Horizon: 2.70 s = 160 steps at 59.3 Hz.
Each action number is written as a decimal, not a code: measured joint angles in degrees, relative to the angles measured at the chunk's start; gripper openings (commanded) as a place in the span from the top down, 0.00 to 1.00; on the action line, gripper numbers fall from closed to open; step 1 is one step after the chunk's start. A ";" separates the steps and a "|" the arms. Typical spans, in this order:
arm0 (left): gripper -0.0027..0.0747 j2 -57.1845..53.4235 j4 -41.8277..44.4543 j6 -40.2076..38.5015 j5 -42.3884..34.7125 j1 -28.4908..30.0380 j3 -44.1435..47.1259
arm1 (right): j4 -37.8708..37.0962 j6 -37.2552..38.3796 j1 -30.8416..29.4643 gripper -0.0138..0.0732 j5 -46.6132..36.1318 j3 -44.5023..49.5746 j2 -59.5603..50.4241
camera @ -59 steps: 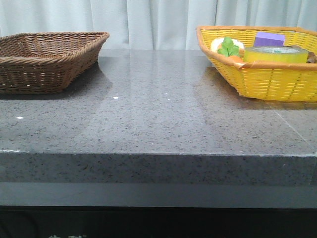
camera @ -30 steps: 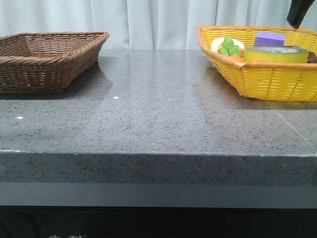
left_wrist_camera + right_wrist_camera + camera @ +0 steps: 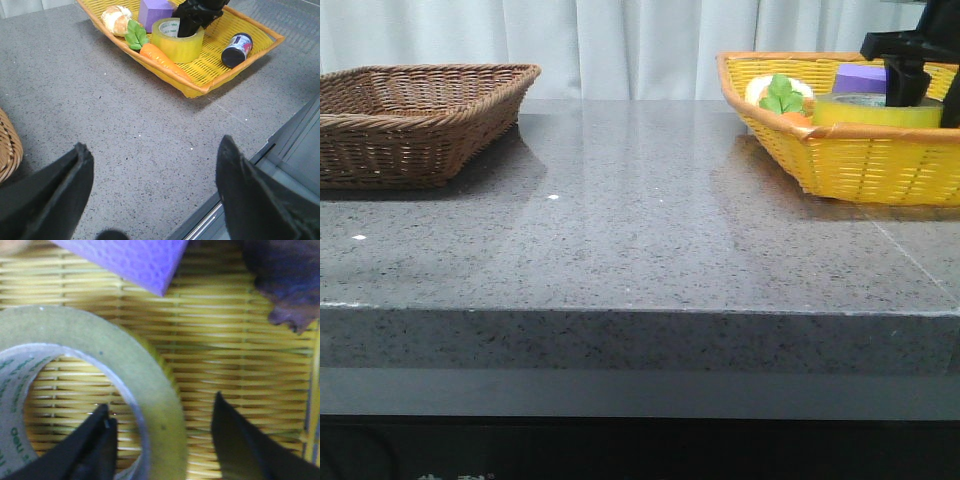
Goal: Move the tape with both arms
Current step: 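Reach the right gripper into the yellow basket and grasp the tape roll, then lift the tape roll out and lower it onto the table center, then open the right gripper and raise it away from the tape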
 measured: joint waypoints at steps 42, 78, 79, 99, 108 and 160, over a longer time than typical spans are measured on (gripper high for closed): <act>0.30 0.00 0.00 0.00 0.00 0.00 0.00 | -1.08 -1.45 3.77 0.67 2.71 0.00 -12.80; 0.30 0.00 0.00 0.00 0.00 0.00 0.00 | -1.66 -2.71 32.61 0.67 1.10 0.00 -11.33; 0.30 0.00 0.00 0.00 0.00 0.00 0.00 | -1.91 -2.70 33.02 0.67 1.10 0.00 -10.83; 0.30 0.00 0.00 0.00 0.00 0.00 0.00 | -6.01 -2.70 36.29 0.66 -1.63 0.00 -3.78; 0.30 0.00 0.00 0.00 0.00 0.00 0.00 | -7.92 -2.70 36.29 0.65 -1.83 0.00 -1.69; 0.30 0.00 0.00 0.00 0.00 0.00 0.00 | -6.54 -1.96 36.29 0.28 -4.46 4.50 -17.63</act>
